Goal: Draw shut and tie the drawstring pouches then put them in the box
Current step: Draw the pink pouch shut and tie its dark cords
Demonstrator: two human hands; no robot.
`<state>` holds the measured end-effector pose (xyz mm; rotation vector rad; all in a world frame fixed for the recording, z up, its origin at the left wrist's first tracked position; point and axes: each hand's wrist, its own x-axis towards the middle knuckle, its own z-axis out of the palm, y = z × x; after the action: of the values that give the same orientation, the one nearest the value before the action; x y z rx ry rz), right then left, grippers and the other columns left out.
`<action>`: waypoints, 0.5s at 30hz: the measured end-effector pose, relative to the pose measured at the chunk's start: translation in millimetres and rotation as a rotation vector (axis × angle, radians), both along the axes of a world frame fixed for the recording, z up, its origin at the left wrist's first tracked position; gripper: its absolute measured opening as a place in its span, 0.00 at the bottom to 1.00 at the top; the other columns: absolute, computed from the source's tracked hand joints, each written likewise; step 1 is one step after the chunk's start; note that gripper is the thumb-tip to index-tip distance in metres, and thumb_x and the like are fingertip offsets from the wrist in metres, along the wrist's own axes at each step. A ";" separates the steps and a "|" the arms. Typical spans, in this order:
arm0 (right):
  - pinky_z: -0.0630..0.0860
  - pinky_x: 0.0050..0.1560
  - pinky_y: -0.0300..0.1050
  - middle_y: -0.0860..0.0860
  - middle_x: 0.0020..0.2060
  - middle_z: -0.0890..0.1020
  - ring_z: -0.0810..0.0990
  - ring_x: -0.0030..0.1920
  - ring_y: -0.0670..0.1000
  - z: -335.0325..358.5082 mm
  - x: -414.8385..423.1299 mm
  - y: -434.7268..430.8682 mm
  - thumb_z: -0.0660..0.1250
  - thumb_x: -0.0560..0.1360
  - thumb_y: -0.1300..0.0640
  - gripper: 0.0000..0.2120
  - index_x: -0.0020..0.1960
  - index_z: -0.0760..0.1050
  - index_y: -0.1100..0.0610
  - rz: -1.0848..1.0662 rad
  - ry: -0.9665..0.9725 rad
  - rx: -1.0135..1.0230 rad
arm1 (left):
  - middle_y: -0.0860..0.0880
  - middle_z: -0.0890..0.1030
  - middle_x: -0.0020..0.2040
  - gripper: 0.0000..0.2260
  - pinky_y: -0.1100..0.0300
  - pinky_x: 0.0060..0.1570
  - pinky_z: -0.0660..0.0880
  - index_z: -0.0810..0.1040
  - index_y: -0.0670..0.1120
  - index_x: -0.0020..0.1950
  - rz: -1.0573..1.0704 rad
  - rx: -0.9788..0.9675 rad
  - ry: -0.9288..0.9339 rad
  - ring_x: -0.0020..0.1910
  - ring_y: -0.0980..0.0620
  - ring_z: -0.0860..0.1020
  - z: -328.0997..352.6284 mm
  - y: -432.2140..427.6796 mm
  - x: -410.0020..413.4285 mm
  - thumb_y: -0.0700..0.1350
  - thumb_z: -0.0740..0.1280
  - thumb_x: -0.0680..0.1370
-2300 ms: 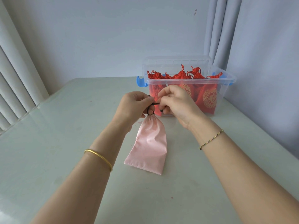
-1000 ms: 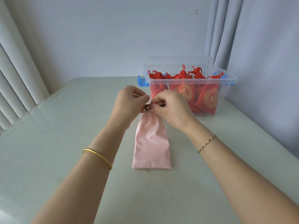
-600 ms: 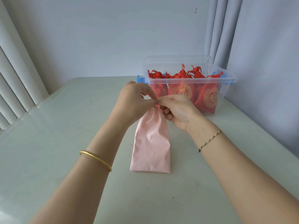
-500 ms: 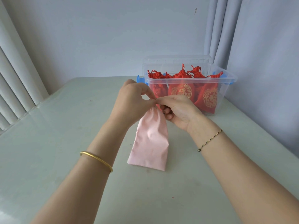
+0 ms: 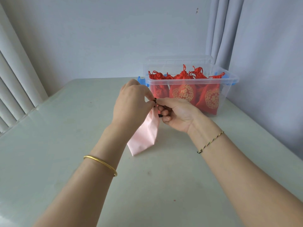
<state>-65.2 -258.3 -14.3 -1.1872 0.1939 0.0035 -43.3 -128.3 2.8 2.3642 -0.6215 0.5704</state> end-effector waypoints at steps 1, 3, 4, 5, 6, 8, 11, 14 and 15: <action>0.59 0.20 0.33 0.50 0.22 0.71 0.65 0.22 0.43 0.4 0.3 -0.2 0.65 0.74 0.66 0.11 0.33 0.73 0.61 -0.005 -0.012 -0.011 | 0.50 0.71 0.47 0.03 0.60 0.46 0.68 0.82 0.49 0.44 0.003 -0.005 -0.004 0.51 0.47 0.74 -0.4 0.2 1.1 0.43 0.70 0.72; 0.59 0.20 0.33 0.50 0.22 0.71 0.65 0.22 0.43 0.5 0.6 -0.7 0.66 0.74 0.66 0.11 0.33 0.73 0.61 -0.017 -0.037 -0.041 | 0.51 0.71 0.47 0.03 0.60 0.45 0.67 0.82 0.49 0.44 0.001 -0.011 -0.010 0.51 0.47 0.74 -1.4 0.5 2.9 0.43 0.70 0.73; 0.59 0.20 0.33 0.50 0.23 0.71 0.65 0.22 0.43 0.3 0.9 -0.8 0.66 0.74 0.66 0.10 0.33 0.73 0.61 -0.023 -0.049 -0.057 | 0.51 0.71 0.47 0.03 0.60 0.45 0.66 0.82 0.48 0.45 -0.002 -0.011 -0.012 0.51 0.47 0.74 -1.8 0.5 3.8 0.43 0.70 0.73; 0.59 0.20 0.33 0.50 0.23 0.71 0.65 0.22 0.43 0.0 1.0 -1.2 0.66 0.74 0.66 0.10 0.34 0.74 0.61 -0.027 -0.059 -0.075 | 0.51 0.72 0.47 0.03 0.61 0.45 0.66 0.82 0.48 0.45 -0.007 -0.009 -0.009 0.51 0.47 0.74 -2.3 0.4 4.4 0.43 0.70 0.73; 0.59 0.21 0.33 0.50 0.24 0.71 0.65 0.23 0.43 -0.4 0.9 -1.4 0.66 0.74 0.67 0.09 0.34 0.74 0.62 -0.027 -0.068 -0.093 | 0.51 0.72 0.47 0.03 0.61 0.45 0.66 0.82 0.48 0.46 -0.014 -0.006 -0.003 0.50 0.48 0.74 -2.7 0.5 5.0 0.43 0.70 0.73; 0.60 0.21 0.33 0.51 0.25 0.70 0.65 0.22 0.43 -1.0 1.2 -1.7 0.65 0.74 0.67 0.08 0.36 0.75 0.62 -0.019 -0.086 -0.118 | 0.51 0.73 0.45 0.03 0.62 0.42 0.65 0.82 0.46 0.45 -0.030 -0.003 0.008 0.47 0.50 0.74 -3.0 1.4 6.9 0.43 0.69 0.73; 0.62 0.22 0.33 0.52 0.28 0.71 0.66 0.23 0.43 -1.9 2.8 -2.9 0.65 0.74 0.67 0.05 0.39 0.77 0.63 -0.007 -0.131 -0.146 | 0.53 0.72 0.39 0.02 0.64 0.34 0.66 0.79 0.45 0.42 -0.029 -0.038 0.008 0.41 0.52 0.72 -3.4 4.0 9.7 0.43 0.69 0.73; 0.67 0.27 0.34 0.52 0.30 0.76 0.69 0.26 0.44 -3.6 3.3 -3.5 0.67 0.73 0.68 0.04 0.42 0.79 0.61 -0.053 -0.180 -0.294 | 0.51 0.73 0.38 0.03 0.61 0.34 0.67 0.75 0.42 0.40 -0.008 -0.116 0.033 0.38 0.51 0.71 -4.9 4.7 10.7 0.41 0.66 0.72; 0.68 0.27 0.34 0.52 0.31 0.77 0.71 0.26 0.43 -4.2 2.7 -4.4 0.67 0.73 0.67 0.04 0.41 0.79 0.61 -0.088 -0.189 -0.367 | 0.51 0.73 0.36 0.03 0.59 0.33 0.66 0.74 0.41 0.41 -0.005 -0.134 0.053 0.36 0.50 0.70 -5.2 4.5 10.4 0.40 0.65 0.72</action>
<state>-62.5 -262.7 -18.5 -1.5343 0.0809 -0.2295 -32.9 -123.8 -2.4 2.2441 -0.5484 0.5288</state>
